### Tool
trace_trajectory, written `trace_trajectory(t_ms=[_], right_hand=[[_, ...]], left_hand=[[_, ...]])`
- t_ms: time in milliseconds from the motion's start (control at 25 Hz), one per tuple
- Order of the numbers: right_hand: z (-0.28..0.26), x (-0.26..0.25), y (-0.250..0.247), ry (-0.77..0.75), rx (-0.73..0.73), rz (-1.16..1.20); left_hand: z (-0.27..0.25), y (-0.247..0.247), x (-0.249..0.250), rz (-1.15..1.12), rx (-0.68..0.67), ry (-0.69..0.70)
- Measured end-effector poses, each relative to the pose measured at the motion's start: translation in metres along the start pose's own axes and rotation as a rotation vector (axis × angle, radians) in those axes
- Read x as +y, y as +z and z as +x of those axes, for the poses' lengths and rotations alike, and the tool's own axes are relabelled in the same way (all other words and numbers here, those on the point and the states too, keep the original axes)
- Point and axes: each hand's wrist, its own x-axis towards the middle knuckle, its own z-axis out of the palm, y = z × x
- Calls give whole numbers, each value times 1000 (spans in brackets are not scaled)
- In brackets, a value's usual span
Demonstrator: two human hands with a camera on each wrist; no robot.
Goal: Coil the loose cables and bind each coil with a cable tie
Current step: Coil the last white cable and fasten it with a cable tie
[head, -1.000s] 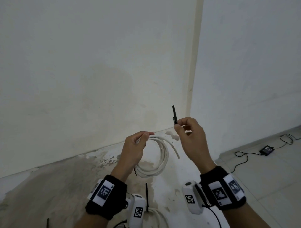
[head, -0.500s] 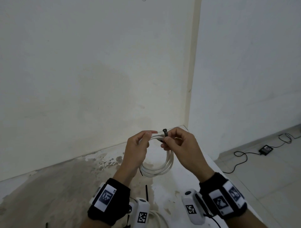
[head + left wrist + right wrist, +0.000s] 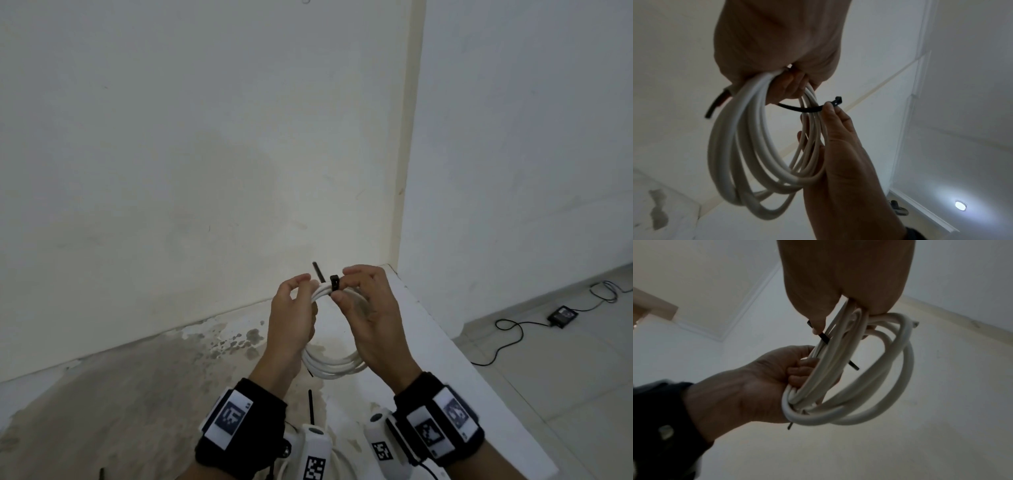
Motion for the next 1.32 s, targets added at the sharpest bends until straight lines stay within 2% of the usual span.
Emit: trace_trajectory(t_ms=[120,240,400,520,640,880,1160,1320], right_hand=[[-1,5,1,-9,34,62],[-3,8,0,43,28,119],[-8,12,3,65,50,159],[-11,15,5,76,65,174],[-11,18,8,155,128,191],[-16,18,18,247,215,214],[-14,16,22,305,258,350],[-16,15,21,348,240,432]], left_hand=[[-4,-5,8,-62,-130,-89],[-7,-8,14,6,-230,-104],[-5,-8,9,-24,-202,-164],[-3,-10,4,-8,-220,-76],[-5,-9,1,-6,-240,11],[-4,-7,-9,38,-137,60],[-5,-9,-14,71,-81,23],[-6,-12,-14,125,-96,20]])
